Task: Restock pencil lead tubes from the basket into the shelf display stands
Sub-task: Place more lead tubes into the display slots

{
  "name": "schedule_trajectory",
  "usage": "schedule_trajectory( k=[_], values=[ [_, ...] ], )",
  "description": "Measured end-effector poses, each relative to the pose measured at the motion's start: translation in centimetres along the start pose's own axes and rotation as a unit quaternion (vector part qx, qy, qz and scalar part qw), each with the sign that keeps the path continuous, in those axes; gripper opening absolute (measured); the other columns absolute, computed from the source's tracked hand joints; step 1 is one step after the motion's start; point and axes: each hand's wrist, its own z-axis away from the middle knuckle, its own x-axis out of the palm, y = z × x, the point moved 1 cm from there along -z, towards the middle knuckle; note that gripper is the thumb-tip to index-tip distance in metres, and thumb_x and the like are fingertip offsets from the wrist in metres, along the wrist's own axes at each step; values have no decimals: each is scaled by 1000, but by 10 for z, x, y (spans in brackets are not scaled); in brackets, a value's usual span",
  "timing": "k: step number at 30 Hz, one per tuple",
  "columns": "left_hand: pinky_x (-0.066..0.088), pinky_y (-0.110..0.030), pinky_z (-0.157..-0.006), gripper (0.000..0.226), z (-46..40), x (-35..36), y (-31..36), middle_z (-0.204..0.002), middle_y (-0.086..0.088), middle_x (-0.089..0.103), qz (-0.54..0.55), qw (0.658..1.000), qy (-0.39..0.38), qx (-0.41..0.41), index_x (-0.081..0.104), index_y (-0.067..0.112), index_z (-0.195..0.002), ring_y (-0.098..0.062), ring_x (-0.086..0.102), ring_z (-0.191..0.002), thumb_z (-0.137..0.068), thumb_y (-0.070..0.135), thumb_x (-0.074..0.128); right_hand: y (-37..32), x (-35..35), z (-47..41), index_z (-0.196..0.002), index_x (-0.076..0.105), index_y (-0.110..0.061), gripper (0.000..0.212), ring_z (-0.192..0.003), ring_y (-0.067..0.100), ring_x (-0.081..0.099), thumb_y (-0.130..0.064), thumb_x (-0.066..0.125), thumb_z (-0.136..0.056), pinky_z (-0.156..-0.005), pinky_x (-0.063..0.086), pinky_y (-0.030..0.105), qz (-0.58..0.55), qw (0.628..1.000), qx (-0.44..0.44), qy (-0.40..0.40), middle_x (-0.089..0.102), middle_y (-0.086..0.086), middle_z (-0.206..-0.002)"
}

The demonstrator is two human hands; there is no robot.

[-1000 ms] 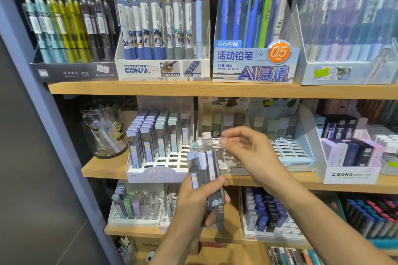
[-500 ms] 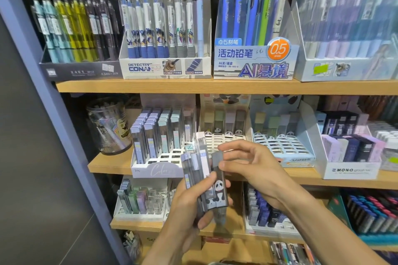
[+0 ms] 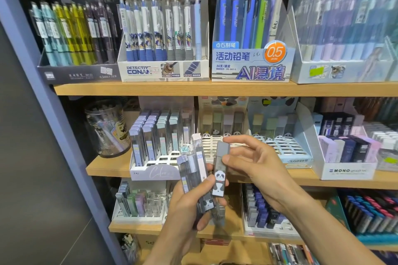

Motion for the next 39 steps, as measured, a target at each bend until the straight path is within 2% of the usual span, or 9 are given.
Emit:
schedule_trajectory(
  k=[3, 6, 10, 14, 17, 22, 29, 33, 39],
  values=[
    [28, -20, -30, 34, 0, 0, -1, -100, -22, 77, -27, 1000, 10, 3, 68, 15, -120, -29, 71, -66, -88, 23, 73, 5, 1, 5, -120, 67, -23, 45, -76, 32, 73, 1, 78, -84, -79, 60, 35, 38, 999, 1, -22, 74, 15, -85],
    [28, -21, -32, 30, -2, 0, -3, -97, -19, 78, -72, 997, 15, 9, 64, 14, -121, -21, 68, -57, -94, 25, 70, 3, -6, -1, -122, 66, -27, 48, -84, 32, 76, 2, 77, -85, -83, 61, 44, 53, 998, -26, 27, 76, 15, -88],
    [30, -20, -34, 31, -6, -2, -5, -106, -11, 79, -86, 996, 11, 11, 59, 16, -126, -27, 69, -74, -97, 26, 67, -6, -28, -27, -119, 64, -28, 46, -75, 19, 69, -1, 78, -85, -75, 58, 33, 133, 974, -122, 140, 69, 17, -85],
    [30, -21, -33, 33, -10, -3, -7, -106, -14, 78, -78, 997, 9, 15, 59, 18, -128, -30, 68, -73, -97, 25, 67, -2, -37, -46, -118, 61, -23, 40, -79, 17, 65, -4, 78, -86, -73, 53, 23, 208, 956, -146, 148, 67, 15, -90],
    [31, -20, -33, 35, -13, -3, -8, -105, -14, 78, -73, 997, 7, 14, 59, 17, -129, -29, 67, -71, -96, 25, 68, 1, -40, -52, -121, 58, -20, 42, -79, 16, 64, -6, 78, -87, -75, 54, 27, 229, 952, -138, 149, 67, 8, -89],
    [32, -21, -33, 35, -16, -2, -9, -105, -13, 78, -76, 997, 9, 11, 58, 14, -128, -28, 66, -70, -96, 26, 68, -1, -40, -67, -149, 37, -2, 72, -86, 15, 64, -6, 77, -89, -86, 57, 34, 207, 956, -102, 180, 65, 7, -101],
    [31, -21, -32, 32, -18, 0, -9, -103, -13, 78, -79, 997, 11, 11, 58, 12, -126, -26, 66, -68, -97, 24, 67, -3, -39, -79, -110, 63, -19, 26, -80, 10, 70, -15, 77, -89, -81, 61, 43, 297, 928, -121, 188, 71, -2, -91],
    [28, -20, -33, 31, -17, 0, -9, -104, -13, 78, -78, 997, 7, 10, 59, 11, -124, -26, 65, -68, -97, 24, 67, -10, -51, -87, -96, 66, -9, 11, -54, 6, 57, -15, 73, -89, -54, 45, 19, 374, 879, -156, 252, 64, -1, -64],
    [28, -20, -33, 34, -17, 0, -8, -104, -14, 78, -75, 997, 5, 12, 58, 11, -127, -25, 65, -68, -97, 24, 67, -8, -50, -91, -102, 64, -16, 17, -54, -4, 54, -5, 70, -90, -50, 37, 9, 416, 868, -180, 204, 53, -16, -62]
  ],
)
